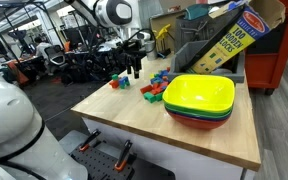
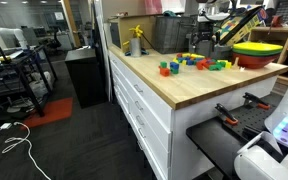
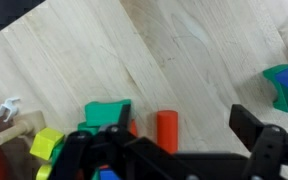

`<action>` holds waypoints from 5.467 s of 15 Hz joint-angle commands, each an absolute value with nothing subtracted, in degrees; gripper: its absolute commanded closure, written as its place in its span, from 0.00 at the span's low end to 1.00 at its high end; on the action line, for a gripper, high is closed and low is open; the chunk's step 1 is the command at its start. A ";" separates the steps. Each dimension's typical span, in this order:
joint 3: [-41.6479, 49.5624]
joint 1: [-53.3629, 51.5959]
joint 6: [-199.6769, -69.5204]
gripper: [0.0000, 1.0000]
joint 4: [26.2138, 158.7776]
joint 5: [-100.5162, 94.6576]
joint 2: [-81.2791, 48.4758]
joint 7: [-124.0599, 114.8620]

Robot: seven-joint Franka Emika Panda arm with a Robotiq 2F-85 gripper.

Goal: Put the green block on the stack of blocks on the left

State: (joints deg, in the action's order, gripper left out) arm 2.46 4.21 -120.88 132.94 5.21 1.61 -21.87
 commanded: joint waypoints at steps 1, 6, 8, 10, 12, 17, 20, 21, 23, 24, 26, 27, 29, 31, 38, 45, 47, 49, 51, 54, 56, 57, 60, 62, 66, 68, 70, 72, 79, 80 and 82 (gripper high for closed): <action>2.65 3.81 -123.39 0.00 132.06 6.93 -0.95 -22.40; 2.77 3.49 -126.19 0.00 131.95 6.88 -4.11 -22.28; 3.08 3.65 -126.83 0.00 132.20 6.64 -5.02 -22.48; 3.58 3.91 -127.05 0.00 132.74 6.53 -5.38 -22.61; 4.27 4.25 -127.06 0.00 133.38 6.53 -5.39 -23.02; 6.63 5.41 -127.18 0.00 135.32 8.08 -5.18 -25.02; 7.98 6.05 -127.44 0.00 136.52 8.65 -5.11 -28.54; 8.36 6.27 -127.41 0.00 136.95 9.03 -4.98 -30.01; 8.99 6.50 -127.11 0.00 137.46 9.60 -4.67 -33.51; 9.26 6.58 -127.06 0.00 137.64 10.00 -4.47 -35.45; 9.87 6.86 -126.83 0.00 137.93 10.21 -4.25 -40.90; 10.10 6.90 -126.98 0.00 138.01 9.96 -4.18 -43.82; 10.42 6.90 -127.02 0.00 137.74 10.10 -4.31 -49.43; 10.64 6.81 -126.98 0.00 137.80 9.92 -4.17 -55.49; 10.46 6.68 -127.48 0.00 138.91 9.05 -4.19 -71.99; 10.71 7.13 -127.73 0.00 140.06 8.00 -3.55 -79.01; 10.73 7.34 -128.16 0.00 140.64 7.81 -3.19 -79.20; 10.64 7.60 -129.42 0.00 141.74 8.51 -2.63 -78.26; 10.29 7.90 -132.85 0.00 143.33 11.36 -2.04 -75.28; 9.98 8.09 -138.14 0.00 145.20 16.79 -1.22 -70.96; 10.01 8.17 -140.64 0.00 146.01 19.58 -0.92 -67.52; 10.09 8.23 -141.50 0.00 146.48 20.56 -0.76 -66.10; 10.35 8.56 -143.37 0.00 148.44 21.78 -0.17 -62.69; 10.57 8.99 -143.88 0.00 149.88 21.34 0.25 -61.26; 10.64 9.54 -144.87 0.32 151.47 19.90 1.16 -60.36; 10.54 9.69 -144.89 0.49 151.89 19.66 1.77 -60.47; 10.46 9.74 -144.87 0.65 152.26 19.48 2.32 -60.39; 10.44 9.77 -144.97 0.80 152.68 19.21 2.69 -60.29; 10.06 10.34 -143.73 0.88 154.14 8.88 6.08 -63.43; 9.88 10.48 -143.29 0.88 154.37 6.17 7.00 -64.15; 9.30 10.57 -142.51 0.88 154.61 2.02 9.22 -64.57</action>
